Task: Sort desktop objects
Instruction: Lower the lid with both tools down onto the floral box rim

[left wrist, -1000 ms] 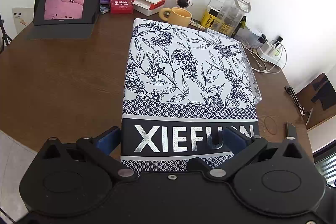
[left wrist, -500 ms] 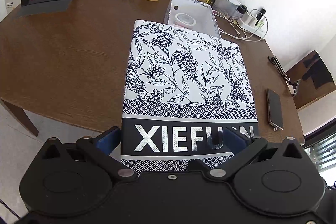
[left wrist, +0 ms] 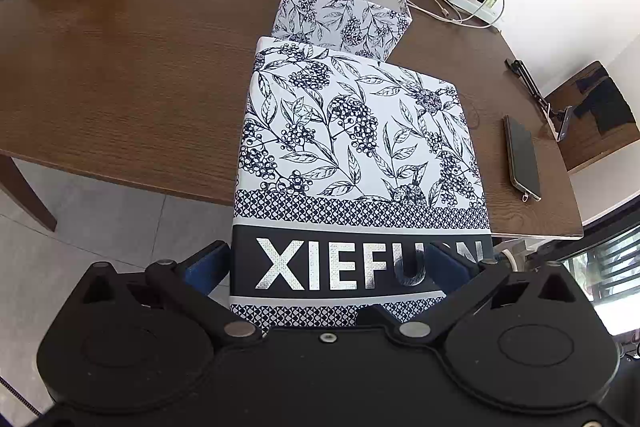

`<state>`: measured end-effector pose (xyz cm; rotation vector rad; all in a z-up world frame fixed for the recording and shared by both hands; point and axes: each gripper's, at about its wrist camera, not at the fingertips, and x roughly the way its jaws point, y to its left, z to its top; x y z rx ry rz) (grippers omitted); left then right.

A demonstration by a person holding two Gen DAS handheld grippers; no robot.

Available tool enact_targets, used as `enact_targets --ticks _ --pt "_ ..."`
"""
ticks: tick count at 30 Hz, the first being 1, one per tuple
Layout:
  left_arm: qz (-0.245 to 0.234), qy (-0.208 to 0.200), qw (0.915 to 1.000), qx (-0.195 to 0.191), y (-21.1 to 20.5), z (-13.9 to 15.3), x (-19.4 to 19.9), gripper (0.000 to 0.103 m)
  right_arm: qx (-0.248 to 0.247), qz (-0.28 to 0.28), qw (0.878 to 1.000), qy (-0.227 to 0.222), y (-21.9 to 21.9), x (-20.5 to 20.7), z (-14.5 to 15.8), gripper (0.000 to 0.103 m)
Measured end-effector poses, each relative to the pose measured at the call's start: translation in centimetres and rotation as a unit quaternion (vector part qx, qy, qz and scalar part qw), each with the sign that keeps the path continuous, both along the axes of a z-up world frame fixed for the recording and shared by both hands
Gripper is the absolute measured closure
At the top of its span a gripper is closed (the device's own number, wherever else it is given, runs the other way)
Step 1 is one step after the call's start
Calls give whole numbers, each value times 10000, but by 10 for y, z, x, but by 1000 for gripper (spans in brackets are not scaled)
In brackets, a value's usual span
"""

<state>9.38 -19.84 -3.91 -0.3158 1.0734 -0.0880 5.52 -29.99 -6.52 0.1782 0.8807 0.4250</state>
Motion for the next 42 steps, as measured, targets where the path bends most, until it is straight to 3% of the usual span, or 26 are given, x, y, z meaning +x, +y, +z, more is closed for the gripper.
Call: enact_targets --ticks 13,25,33,42 --pt "-18 -262 9995 148 -20 24 8 0 147 -62 9996 -229 -14 5 15 0" --pt "130 -531 9982 245 -34 53 42 0 308 -21 9984 -482 -23 48 38 0" --pt "-19 -641 9977 209 -29 57 106 0 284 -186 9977 -585 -11 105 45 0" --pt "-138 -668 9974 241 -9 54 213 0 284 -304 9974 -592 5 210 43 0"
